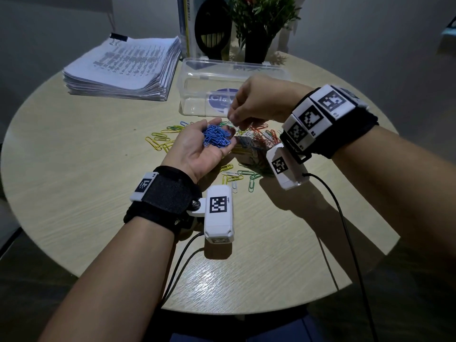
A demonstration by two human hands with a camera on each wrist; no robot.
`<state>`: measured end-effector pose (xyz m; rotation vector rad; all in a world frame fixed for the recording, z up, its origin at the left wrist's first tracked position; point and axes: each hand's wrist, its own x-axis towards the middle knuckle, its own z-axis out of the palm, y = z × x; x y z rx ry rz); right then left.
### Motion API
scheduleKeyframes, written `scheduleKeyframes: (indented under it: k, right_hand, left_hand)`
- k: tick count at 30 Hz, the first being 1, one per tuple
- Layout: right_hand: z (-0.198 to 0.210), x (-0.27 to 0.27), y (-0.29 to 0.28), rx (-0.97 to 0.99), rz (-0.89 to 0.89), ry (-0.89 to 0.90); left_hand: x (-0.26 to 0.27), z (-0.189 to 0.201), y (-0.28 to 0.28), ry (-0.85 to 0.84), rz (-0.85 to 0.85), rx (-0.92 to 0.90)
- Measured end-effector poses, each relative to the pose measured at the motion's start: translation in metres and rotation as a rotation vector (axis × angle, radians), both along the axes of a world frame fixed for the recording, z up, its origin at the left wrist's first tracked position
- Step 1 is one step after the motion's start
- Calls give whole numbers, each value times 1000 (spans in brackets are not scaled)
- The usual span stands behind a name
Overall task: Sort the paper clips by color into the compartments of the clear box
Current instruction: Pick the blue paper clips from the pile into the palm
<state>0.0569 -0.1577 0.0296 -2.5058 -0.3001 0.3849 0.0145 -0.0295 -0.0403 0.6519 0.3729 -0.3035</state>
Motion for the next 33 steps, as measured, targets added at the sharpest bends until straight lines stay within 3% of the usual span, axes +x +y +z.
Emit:
scheduleKeyframes:
  k: [7,16,25,33]
  right_hand:
    - [-29,7,-11,-442,-33,-134]
    - [-35,6,-7,-420,-34,-83]
    - [-22,7,-26,-226,-105,-26]
    - [-19,-7,-28,-452,70,3]
  left_hand:
    - [2,-1,2,13,3,8]
    - [2,0,3,11,6,-1]
    - [2,-1,3,9,13,2]
    - [2,0,4,6,9,4]
